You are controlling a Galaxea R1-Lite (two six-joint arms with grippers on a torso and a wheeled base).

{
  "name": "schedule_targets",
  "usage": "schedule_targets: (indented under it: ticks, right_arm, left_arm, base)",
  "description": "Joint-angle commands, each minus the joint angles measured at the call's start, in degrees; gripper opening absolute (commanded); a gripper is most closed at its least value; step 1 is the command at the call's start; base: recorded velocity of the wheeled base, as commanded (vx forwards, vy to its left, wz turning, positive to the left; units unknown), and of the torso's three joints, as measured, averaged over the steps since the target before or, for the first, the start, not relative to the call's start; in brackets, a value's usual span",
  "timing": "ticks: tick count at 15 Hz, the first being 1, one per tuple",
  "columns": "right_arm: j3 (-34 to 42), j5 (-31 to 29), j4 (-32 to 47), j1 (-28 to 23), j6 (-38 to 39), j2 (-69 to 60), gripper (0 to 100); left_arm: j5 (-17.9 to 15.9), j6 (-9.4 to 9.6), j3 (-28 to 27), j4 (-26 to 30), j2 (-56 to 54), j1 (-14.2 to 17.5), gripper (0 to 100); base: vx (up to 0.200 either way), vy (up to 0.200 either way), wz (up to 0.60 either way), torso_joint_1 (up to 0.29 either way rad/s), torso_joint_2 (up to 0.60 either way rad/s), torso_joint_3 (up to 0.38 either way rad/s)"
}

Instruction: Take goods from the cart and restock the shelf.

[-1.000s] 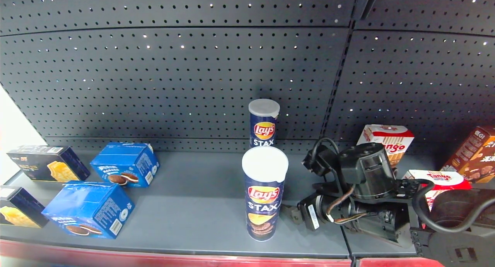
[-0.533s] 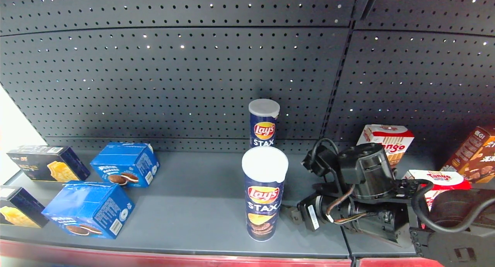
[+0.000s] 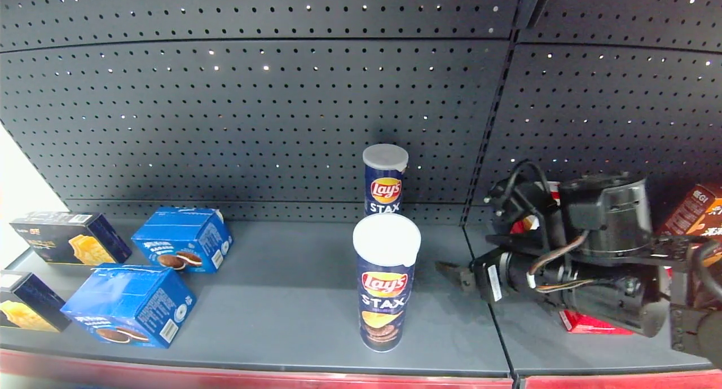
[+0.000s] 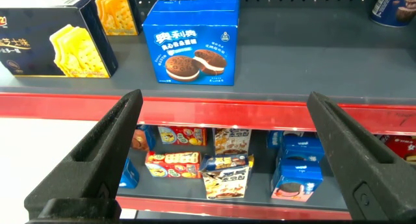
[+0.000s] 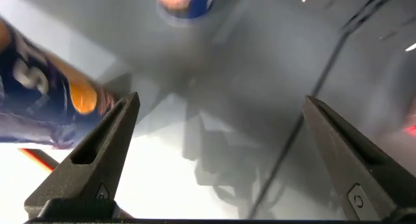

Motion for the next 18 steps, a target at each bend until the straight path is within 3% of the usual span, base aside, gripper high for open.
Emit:
schedule_targets:
  ticks: [1, 6, 10, 12, 15, 18]
  right_arm:
    - [1.5, 0.4, -0.1, -1.7, -0.6, -7.3, 100]
    - [5.4, 1.8, 0.1, -1.8, -0.6, -20.8, 100]
    - [11.2, 3.3, 0.4, -8.7, -1.7, -32.2, 100]
    - [14.8, 4.3, 0.8, -9.7, -1.8, -37.6, 100]
    - [25.4, 9.0, 1.7, -18.7, -2.1, -52.3, 100]
    - [23.8, 12.6, 11.9, -26.1, -1.5, -63.2, 100]
  left_arm:
    - [0.0, -0.01, 0.0, 0.0, 0.0, 0.0, 100]
    - [0.0, -0.01, 0.0, 0.0, 0.0, 0.0, 100]
    - [0.0, -0.01, 0.0, 0.0, 0.0, 0.0, 100]
    - [0.0, -0.01, 0.0, 0.0, 0.0, 0.0, 100]
    - [0.0, -0.01, 0.0, 0.0, 0.0, 0.0, 100]
    - [0.0, -0.01, 0.0, 0.0, 0.0, 0.0, 100]
  base:
    - [0.0, 0.0, 0.0, 0.0, 0.0, 0.0]
    - [0.0, 0.0, 0.0, 0.0, 0.0, 0.0]
    - [0.0, 0.0, 0.0, 0.0, 0.0, 0.0]
    - [0.0, 0.0, 0.0, 0.0, 0.0, 0.0]
    - [0.0, 0.0, 0.0, 0.0, 0.0, 0.0]
    - [0.0, 0.0, 0.0, 0.0, 0.0, 0.0]
